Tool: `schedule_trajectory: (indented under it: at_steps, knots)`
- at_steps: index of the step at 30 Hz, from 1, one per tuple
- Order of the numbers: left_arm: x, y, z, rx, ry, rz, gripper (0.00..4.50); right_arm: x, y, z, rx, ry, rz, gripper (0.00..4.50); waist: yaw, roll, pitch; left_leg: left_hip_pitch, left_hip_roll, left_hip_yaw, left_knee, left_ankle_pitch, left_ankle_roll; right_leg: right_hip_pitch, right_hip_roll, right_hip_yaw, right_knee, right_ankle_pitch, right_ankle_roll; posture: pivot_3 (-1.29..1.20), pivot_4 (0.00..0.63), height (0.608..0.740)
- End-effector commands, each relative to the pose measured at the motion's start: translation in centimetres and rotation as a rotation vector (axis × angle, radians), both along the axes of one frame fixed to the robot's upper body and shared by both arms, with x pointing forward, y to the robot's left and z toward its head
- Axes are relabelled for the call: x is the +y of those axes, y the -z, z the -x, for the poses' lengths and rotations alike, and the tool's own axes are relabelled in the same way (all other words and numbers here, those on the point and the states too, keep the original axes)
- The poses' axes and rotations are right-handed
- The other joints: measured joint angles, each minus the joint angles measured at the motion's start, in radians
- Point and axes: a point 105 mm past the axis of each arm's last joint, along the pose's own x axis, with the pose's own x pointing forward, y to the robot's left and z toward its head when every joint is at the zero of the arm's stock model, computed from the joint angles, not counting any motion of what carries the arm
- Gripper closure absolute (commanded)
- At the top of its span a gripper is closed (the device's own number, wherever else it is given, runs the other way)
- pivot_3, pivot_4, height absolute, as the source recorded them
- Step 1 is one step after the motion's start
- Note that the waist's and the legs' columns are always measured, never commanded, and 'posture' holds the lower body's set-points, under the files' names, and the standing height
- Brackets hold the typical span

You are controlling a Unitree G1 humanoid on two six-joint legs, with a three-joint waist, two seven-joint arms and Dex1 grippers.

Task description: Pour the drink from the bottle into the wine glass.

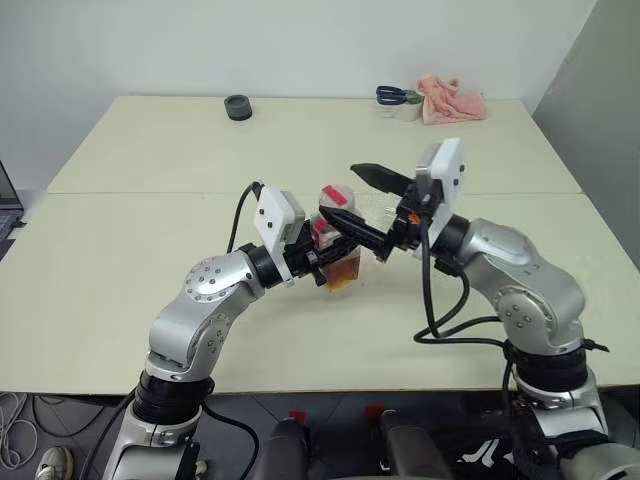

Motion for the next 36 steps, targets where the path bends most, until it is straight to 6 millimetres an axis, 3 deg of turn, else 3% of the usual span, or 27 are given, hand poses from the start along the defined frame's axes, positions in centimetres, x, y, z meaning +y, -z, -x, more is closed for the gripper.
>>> schedule_trajectory:
  at_steps: [1, 5, 14, 26, 30, 34, 36]
  knots:
    - [0.3, -2.1, 0.2, -0.080, 0.000, 0.038, 2.78, -2.6, -0.4, -0.8, -0.008, 0.093, -0.002, 0.05, 0.000, 0.000, 0.000, 0.000, 0.000, 0.000, 0.000, 0.000, 0.000, 0.000, 0.000, 0.000, 0.000, 0.000, 0.000, 0.00, 0.150, 0.740]
    - [0.4, -2.0, 0.0, -0.078, 0.004, 0.035, 2.78, -2.7, -0.7, -0.3, 0.005, 0.060, -0.014, 0.05, 0.000, 0.000, 0.000, 0.000, 0.000, 0.000, 0.000, 0.000, 0.000, 0.000, 0.000, 0.000, 0.000, 0.000, 0.000, 0.00, 0.150, 0.740]
    - [0.4, -2.2, -0.3, -0.090, 0.013, 0.020, 2.78, -0.3, -1.5, 1.9, 0.036, -0.151, -0.059, 0.05, -0.001, 0.000, 0.000, 0.000, 0.000, 0.000, 0.000, 0.000, 0.000, 0.000, 0.000, 0.000, 0.000, 0.000, 0.000, 0.00, 0.150, 0.740]
    - [0.2, -2.1, 0.1, -0.090, 0.014, 0.014, 2.78, 2.0, -1.4, 0.2, 0.001, -0.185, -0.044, 0.05, 0.000, 0.000, 0.000, 0.000, 0.000, 0.000, 0.000, 0.000, 0.000, 0.000, 0.000, 0.000, 0.000, 0.000, 0.000, 0.00, 0.150, 0.740]
    - [0.3, -2.1, 0.1, -0.090, 0.005, 0.014, 2.78, 1.8, -1.4, 0.0, -0.001, -0.185, -0.045, 0.98, 0.000, 0.000, 0.000, 0.000, 0.000, 0.000, 0.000, 0.000, 0.000, 0.000, 0.000, 0.000, 0.000, 0.000, 0.000, 0.00, 0.150, 0.740]
    - [0.3, -2.0, 0.1, -0.086, 0.003, 0.016, 2.78, 1.5, -2.0, 0.1, -0.001, -0.190, -0.078, 2.44, 0.000, 0.000, 0.000, 0.000, 0.000, 0.000, 0.000, 0.000, 0.000, 0.000, 0.000, 0.000, 0.000, 0.000, 0.000, 0.00, 0.150, 0.740]
    - [0.2, -1.9, 0.0, -0.084, 0.004, 0.017, 2.78, 1.4, -2.3, 0.2, -0.004, -0.192, -0.091, 2.59, 0.000, 0.000, 0.000, 0.000, 0.000, 0.000, 0.000, 0.000, 0.000, 0.000, 0.000, 0.000, 0.000, 0.000, 0.000, 0.00, 0.150, 0.740]
